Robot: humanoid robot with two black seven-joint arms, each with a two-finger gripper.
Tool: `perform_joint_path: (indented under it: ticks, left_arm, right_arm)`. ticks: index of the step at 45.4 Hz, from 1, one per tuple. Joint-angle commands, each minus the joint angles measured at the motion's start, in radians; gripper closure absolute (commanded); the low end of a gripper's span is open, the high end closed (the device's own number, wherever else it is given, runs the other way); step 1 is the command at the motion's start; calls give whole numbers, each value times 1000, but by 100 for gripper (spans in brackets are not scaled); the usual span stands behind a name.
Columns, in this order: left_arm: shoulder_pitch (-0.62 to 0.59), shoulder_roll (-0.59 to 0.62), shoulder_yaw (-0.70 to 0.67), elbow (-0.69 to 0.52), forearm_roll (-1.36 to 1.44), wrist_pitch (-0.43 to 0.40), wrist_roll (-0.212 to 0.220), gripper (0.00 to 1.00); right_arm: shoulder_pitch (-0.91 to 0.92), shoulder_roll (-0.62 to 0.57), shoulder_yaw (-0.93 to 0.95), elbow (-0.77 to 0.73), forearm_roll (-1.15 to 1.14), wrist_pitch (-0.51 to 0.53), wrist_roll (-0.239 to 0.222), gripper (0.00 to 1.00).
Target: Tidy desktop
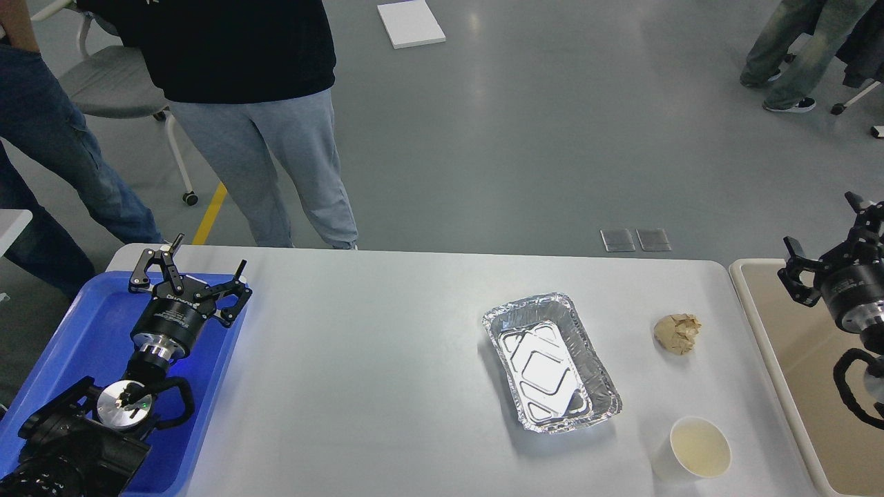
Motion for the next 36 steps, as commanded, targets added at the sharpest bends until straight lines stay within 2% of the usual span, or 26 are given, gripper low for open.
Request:
perform_joint_path:
  ticks: [1,11,19,25,36]
  left_arm:
    - [0,0,1,0,0,0,0,0]
    - [0,0,0,0,0,0,0,0]
    - [0,0,1,0,0,0,0,0]
    - [0,0,1,0,0,0,0,0]
    - [0,0,0,0,0,0,0,0]
  right_arm:
    - [-10,-16,-1,3,4,2,0,0]
    - [-42,-135,-36,12,122,5,-2,0]
    - [-33,-313,-185,32,256,9,-2,0]
    - [-35,-479,-268,79,326,72,-2,0]
    - [-38,-744,-346,93,323,205,-2,0]
